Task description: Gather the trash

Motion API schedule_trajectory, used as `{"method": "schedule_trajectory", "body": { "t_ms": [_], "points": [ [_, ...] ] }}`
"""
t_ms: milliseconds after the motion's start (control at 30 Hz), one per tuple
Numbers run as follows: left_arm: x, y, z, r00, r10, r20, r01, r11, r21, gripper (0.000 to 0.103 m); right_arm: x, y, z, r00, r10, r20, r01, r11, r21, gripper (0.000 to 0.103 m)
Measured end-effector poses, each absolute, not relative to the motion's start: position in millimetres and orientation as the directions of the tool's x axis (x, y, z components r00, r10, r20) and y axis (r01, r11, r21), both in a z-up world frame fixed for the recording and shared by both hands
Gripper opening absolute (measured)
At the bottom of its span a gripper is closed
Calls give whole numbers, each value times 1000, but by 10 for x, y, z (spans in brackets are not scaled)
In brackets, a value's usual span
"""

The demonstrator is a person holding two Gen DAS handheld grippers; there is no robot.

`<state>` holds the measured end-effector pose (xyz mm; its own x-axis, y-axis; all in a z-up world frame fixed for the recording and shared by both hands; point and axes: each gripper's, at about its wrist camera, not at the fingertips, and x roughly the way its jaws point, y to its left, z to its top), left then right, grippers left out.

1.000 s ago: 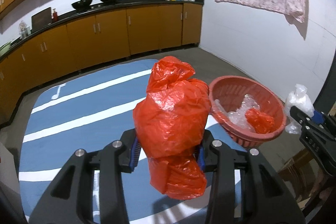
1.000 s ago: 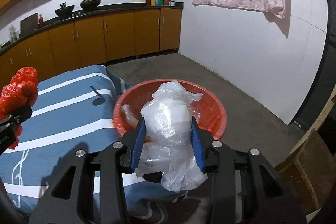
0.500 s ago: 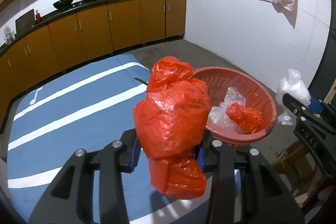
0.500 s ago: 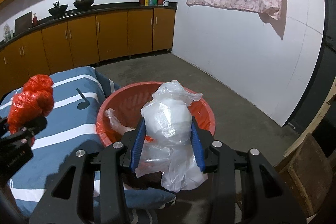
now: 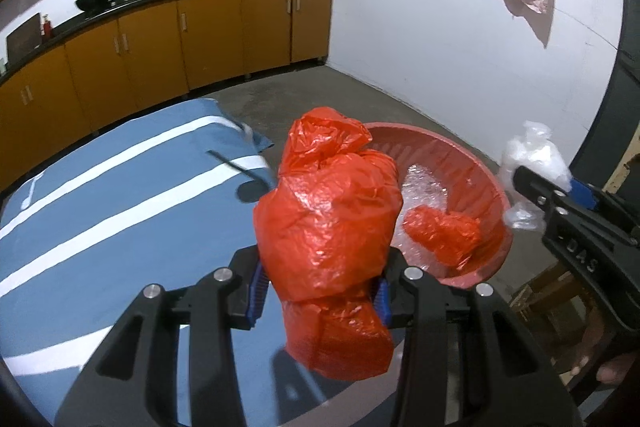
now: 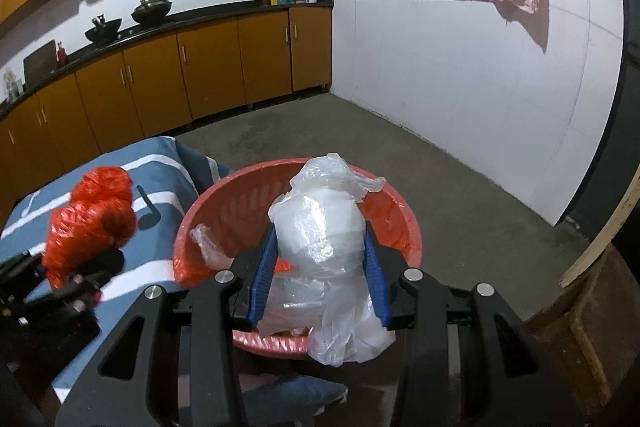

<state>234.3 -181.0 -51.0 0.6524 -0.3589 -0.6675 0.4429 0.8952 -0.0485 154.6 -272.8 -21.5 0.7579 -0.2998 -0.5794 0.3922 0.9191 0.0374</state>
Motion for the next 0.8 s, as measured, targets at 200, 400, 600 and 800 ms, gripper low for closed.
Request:
{"method": "schedule_trajectory", "body": {
  "t_ms": [200,400,600,800],
  "points": [
    [2511,-2135,-557,625,-408,-665,503,862,-57,42,1738,-2932,-126,777,-264,-572,390,914,107,42],
    [2725,-2413,-649,588,-439,-680,540,839,-75,53,1883,-3099,-11,809,-218,-545,365,915,175,52],
    [2809,-2390,-755,584,-428,-690,522,849,-85,68,1812,-3175,-38,810,-229,-540,381,905,187,67],
    [2719,-2144,-745,617,-385,-686,486,873,-53,79,1570,-3009,-42,800,-311,-514,420,901,109,92]
  ]
}}
